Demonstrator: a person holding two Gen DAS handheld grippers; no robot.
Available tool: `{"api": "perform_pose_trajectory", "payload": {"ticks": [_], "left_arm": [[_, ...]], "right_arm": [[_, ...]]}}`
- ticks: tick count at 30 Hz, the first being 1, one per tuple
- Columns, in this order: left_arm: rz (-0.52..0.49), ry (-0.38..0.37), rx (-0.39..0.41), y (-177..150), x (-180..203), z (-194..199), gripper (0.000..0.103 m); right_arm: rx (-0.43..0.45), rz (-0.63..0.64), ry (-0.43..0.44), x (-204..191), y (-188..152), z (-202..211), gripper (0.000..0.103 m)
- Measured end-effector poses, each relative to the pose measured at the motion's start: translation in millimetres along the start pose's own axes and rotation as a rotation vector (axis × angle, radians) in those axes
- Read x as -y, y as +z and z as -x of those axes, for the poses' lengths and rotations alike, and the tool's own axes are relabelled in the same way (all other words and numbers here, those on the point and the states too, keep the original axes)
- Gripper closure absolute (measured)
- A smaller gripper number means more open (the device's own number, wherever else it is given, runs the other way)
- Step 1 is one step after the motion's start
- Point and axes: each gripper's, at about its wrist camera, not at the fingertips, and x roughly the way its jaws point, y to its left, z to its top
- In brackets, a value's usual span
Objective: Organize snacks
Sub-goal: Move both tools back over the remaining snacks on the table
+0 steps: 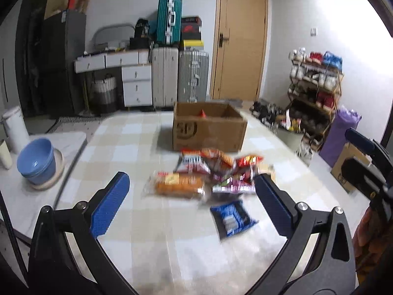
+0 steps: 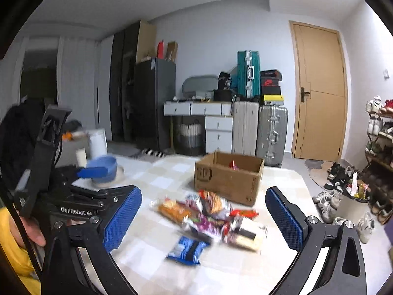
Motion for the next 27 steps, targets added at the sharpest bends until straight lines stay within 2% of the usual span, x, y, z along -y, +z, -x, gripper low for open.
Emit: {"api": "perform_pose_trajectory", "payload": {"ticks": [4, 9, 13, 27], "left_arm": [[0.044, -0.035, -0.093, -9.6, -0.6, -30.8, 0.001], [0.058, -0.042, -0.147, -16.1, 2.4, -59.7, 0.001], [0.059, -0.039, -0.159, -12.3, 4.2, -75.8, 0.001], [0.057, -0.010, -0.219, -16.6, 11.3, -93.6, 0.001]], "right_arm": [[-0.038, 0.027, -0.015, -9.2, -15.2, -10.1, 0.001], [-0.042, -0.011, 0.020, -6.2, -25.6, -16.2, 0.001], [-0.039, -0.033, 0.002, 0.0, -28.9, -17.5, 0.001], [-0.046, -0.124, -0.008, 22.0, -38.9, -16.6, 0.001]]}}
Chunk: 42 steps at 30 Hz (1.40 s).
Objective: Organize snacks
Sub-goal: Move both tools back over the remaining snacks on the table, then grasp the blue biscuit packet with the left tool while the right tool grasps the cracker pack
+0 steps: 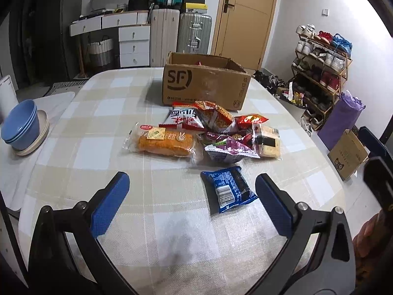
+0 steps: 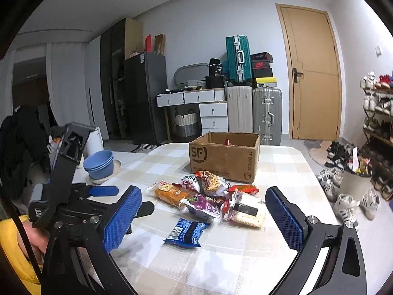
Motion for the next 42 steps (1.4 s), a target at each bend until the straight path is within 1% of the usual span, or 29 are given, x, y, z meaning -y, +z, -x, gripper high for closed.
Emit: {"api": "perform_pose_trajectory", "payload": {"ticks": [2, 6, 11, 14, 16, 20, 22, 23, 26, 27, 28, 31, 33, 34, 37, 40, 42], "left_arm": [[0.003, 0.008, -0.022, -0.1, 0.4, -9.3, 0.001], [0.009, -0.001, -0.073, -1.0, 3.2, -30.8, 0.001], [0.019, -0.027, -0.145, 2.0, 13.3, -67.9, 0.001], [0.005, -0.021, -0.187, 3.8, 23.2, -91.3, 0.001], [0.007, -0.030, -0.213, 4.5, 28.5, -106.4, 0.001], [0.016, -0.009, -0.276, 3.4, 34.3, -135.5, 0.003], [0.034, -0.016, -0.295, 1.7, 33.4, -144.5, 0.008], [0.040, -0.014, -0.282, 1.9, 33.3, -144.4, 0.010], [0.017, -0.035, -0.276, 3.1, 37.3, -145.8, 0.028], [0.006, -0.048, -0.272, 3.6, 38.9, -145.7, 0.044], [0.000, -0.070, -0.271, 4.1, 39.8, -145.5, 0.062], [0.005, -0.117, -0.270, 3.3, 36.5, -146.1, 0.062], [0.029, -0.169, -0.268, 2.2, 30.8, -145.1, 0.062], [0.036, -0.179, -0.269, 1.7, 28.1, -144.6, 0.062], [0.040, -0.182, -0.255, 1.3, 21.5, -140.9, 0.062], [0.051, -0.189, -0.236, 3.6, 13.8, -136.7, 0.062], [0.065, -0.197, -0.224, 5.3, 5.5, -133.8, 0.062]], "right_arm": [[-0.004, -0.018, 0.005, 3.9, -2.1, -0.3, 0.001], [-0.009, -0.034, 0.004, 9.5, -8.7, -0.6, 0.001], [-0.034, -0.052, 0.006, 19.8, -17.3, -6.2, 0.001], [-0.045, -0.069, 0.005, 27.9, -21.4, -10.1, 0.001], [-0.051, -0.081, 0.005, 32.4, -24.0, -11.7, 0.001], [-0.072, -0.114, 0.001, 43.9, -29.0, -17.1, 0.001], [-0.083, -0.131, 0.002, 49.6, -30.6, -20.4, 0.001], [-0.089, -0.139, 0.001, 51.8, -31.5, -22.2, 0.001], [-0.110, -0.157, -0.004, 55.8, -32.8, -28.6, 0.001], [-0.119, -0.163, -0.003, 56.6, -33.4, -30.8, 0.001], [-0.127, -0.168, -0.001, 56.9, -34.0, -33.4, 0.001], [-0.162, -0.173, -0.003, 56.1, -35.6, -40.5, 0.001], [-0.180, -0.172, 0.001, 53.7, -36.3, -44.6, 0.001], [-0.192, -0.167, 0.008, 51.9, -36.3, -47.5, 0.001], [-0.225, -0.151, 0.009, 48.5, -35.2, -56.3, 0.001], [-0.234, -0.153, 0.001, 50.2, -31.0, -64.3, 0.001], [-0.262, -0.170, -0.026, 57.5, -26.4, -76.7, 0.001]]}}
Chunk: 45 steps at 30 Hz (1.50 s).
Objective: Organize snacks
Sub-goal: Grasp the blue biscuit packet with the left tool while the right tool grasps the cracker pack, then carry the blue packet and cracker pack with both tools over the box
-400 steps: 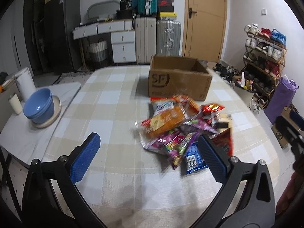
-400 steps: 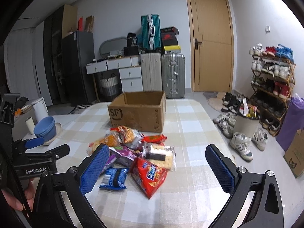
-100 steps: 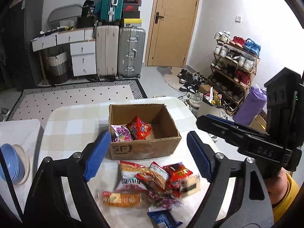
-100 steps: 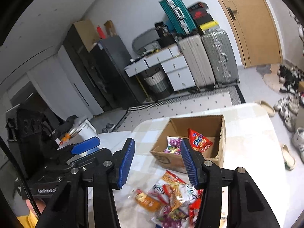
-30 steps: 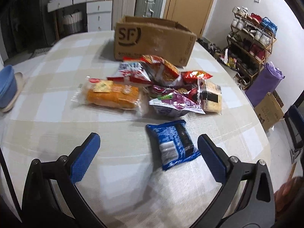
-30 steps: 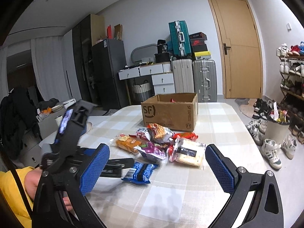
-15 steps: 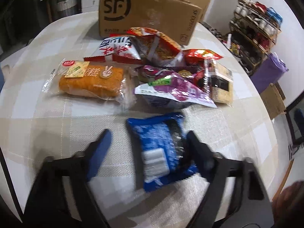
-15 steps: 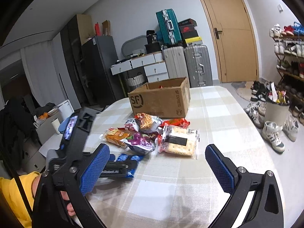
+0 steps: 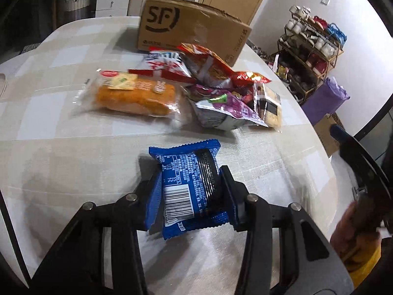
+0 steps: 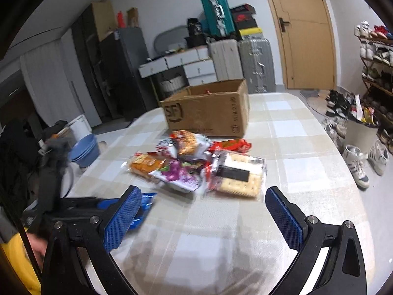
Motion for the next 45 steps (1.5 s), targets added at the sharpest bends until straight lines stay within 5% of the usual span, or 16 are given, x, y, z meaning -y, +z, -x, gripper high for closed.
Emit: {"api": "perform_pose_trajectory", "payload": {"ticks": [7, 16, 20, 22, 26, 27, 45], "left_arm": [[0.034, -0.022, 0.025, -3.9, -17.8, 4.9, 0.062], [0.070, -0.039, 0.025, -17.2, -45.3, 18.1, 0.062], [0.077, -0.041, 0.023, -18.1, -48.8, 16.5, 0.062], [0.081, -0.041, 0.019, -18.4, -50.0, 15.6, 0.062], [0.084, -0.044, 0.017, -18.7, -50.5, 14.6, 0.062], [0.084, -0.044, 0.018, -19.1, -50.2, 15.0, 0.062], [0.035, -0.019, 0.083, -23.4, -26.8, 57.3, 0.062]], "right_arm": [[-0.132, -0.128, -0.035, 39.0, 25.1, -54.5, 0.001], [-0.250, -0.142, -0.067, 56.0, 37.2, -117.0, 0.001], [-0.281, -0.149, -0.067, 57.2, 32.2, -131.4, 0.010], [-0.268, -0.143, -0.079, 56.3, 30.6, -129.9, 0.026], [-0.260, -0.154, -0.048, 55.8, 25.3, -124.4, 0.034], [-0.255, -0.164, -0.040, 56.1, 24.1, -121.7, 0.043], [-0.109, -0.216, 0.111, 34.8, 11.3, -27.9, 0.044]]}}
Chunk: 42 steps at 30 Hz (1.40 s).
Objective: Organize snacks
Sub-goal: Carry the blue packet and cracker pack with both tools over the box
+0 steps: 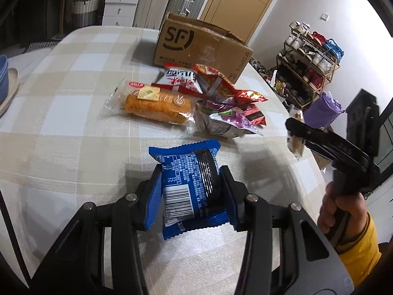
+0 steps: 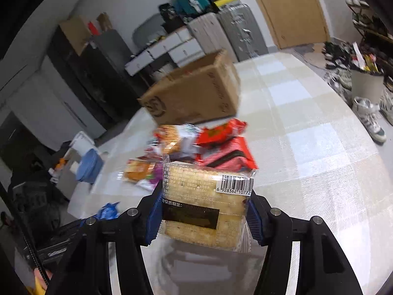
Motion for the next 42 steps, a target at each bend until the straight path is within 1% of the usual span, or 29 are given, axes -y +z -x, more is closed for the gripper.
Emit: {"api": "perform_pose_trajectory", "payload": {"ticks": [5, 8, 17, 23, 28, 32, 36, 39, 42], "left_arm": [[-0.016, 0.007, 0.023, -1.2, 7.4, 15.6, 0.062], [-0.023, 0.007, 0.038, -1.7, 10.6, 24.9, 0.062], [-0.044, 0.011, 0.054, -4.4, 16.8, 43.0, 0.062], [-0.048, 0.008, 0.061, -3.7, 18.3, 46.9, 0.062], [-0.044, 0.005, 0.062, -0.3, 14.9, 47.1, 0.062], [-0.045, 0.005, 0.064, 11.1, 11.0, 47.0, 0.062], [-0.042, -0.014, 0.071, 33.9, 5.6, 46.0, 0.062], [-0.042, -0.017, 0.090, 53.5, 2.6, 47.4, 0.062], [-0.044, -0.027, 0.107, 82.8, -2.3, 50.2, 0.062]], "right_arm": [[0.026, 0.059, 0.052, -26.8, -6.9, 24.3, 0.044], [0.029, 0.078, 0.066, -37.4, -12.5, 33.4, 0.044], [0.005, 0.072, 0.085, -42.9, -32.6, 41.2, 0.044], [0.014, 0.074, 0.093, -44.9, -30.1, 46.0, 0.044], [0.021, 0.091, 0.101, -50.3, -23.3, 45.6, 0.044], [0.028, 0.112, 0.107, -53.6, -15.0, 44.4, 0.044], [0.042, 0.130, 0.116, -55.0, 2.6, 42.4, 0.044], [0.059, 0.156, 0.126, -60.2, 26.5, 39.8, 0.044], [0.085, 0.177, 0.144, -65.3, 52.0, 39.2, 0.044]]}}
